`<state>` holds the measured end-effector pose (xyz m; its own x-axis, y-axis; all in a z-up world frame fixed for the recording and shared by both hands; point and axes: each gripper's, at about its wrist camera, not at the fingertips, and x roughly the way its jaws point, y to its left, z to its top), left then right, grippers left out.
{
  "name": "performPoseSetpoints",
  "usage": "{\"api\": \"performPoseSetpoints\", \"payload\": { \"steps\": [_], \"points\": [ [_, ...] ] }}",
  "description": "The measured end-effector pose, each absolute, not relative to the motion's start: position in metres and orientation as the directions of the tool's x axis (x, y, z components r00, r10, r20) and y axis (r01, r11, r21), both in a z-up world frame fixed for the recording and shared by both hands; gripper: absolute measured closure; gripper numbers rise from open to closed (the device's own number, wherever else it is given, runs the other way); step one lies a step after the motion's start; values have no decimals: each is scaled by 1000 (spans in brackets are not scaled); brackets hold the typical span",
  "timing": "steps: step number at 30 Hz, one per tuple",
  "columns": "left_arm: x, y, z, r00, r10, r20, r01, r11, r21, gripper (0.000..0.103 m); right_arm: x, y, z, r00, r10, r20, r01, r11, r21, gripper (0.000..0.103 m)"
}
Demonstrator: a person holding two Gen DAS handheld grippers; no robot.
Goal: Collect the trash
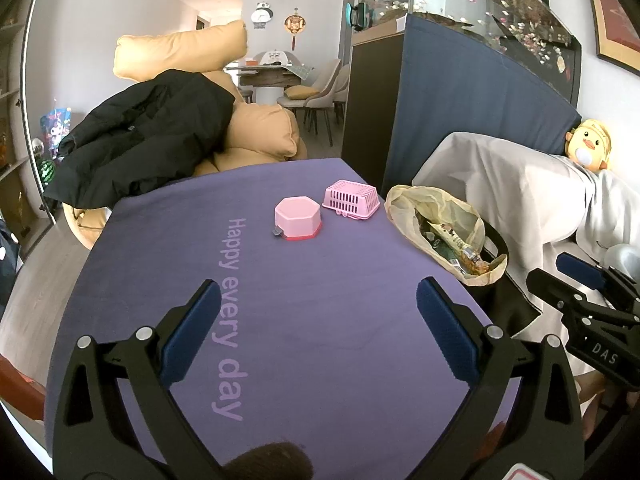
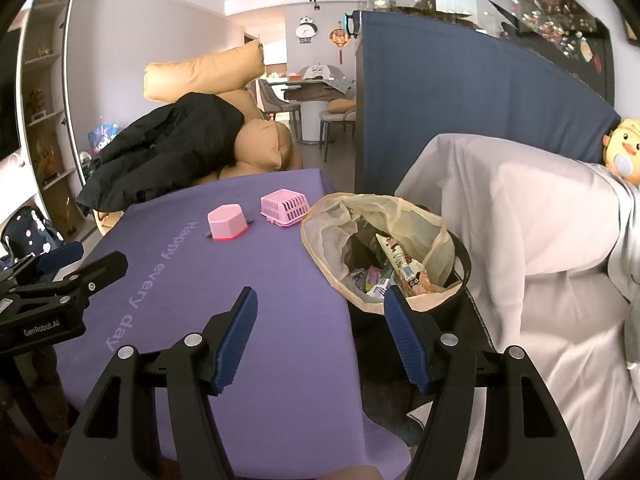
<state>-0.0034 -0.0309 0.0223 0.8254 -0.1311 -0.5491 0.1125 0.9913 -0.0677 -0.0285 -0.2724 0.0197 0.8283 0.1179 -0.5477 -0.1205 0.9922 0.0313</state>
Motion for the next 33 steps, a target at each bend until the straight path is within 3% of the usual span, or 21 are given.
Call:
{"api": "performPoseSetpoints", "payload": {
  "steps": [33],
  "points": [
    [11, -30, 17, 799, -172, -576, 158, 985, -76, 9, -23, -281, 18, 824, 114, -555, -121, 992, 25, 41]
  ]
}}
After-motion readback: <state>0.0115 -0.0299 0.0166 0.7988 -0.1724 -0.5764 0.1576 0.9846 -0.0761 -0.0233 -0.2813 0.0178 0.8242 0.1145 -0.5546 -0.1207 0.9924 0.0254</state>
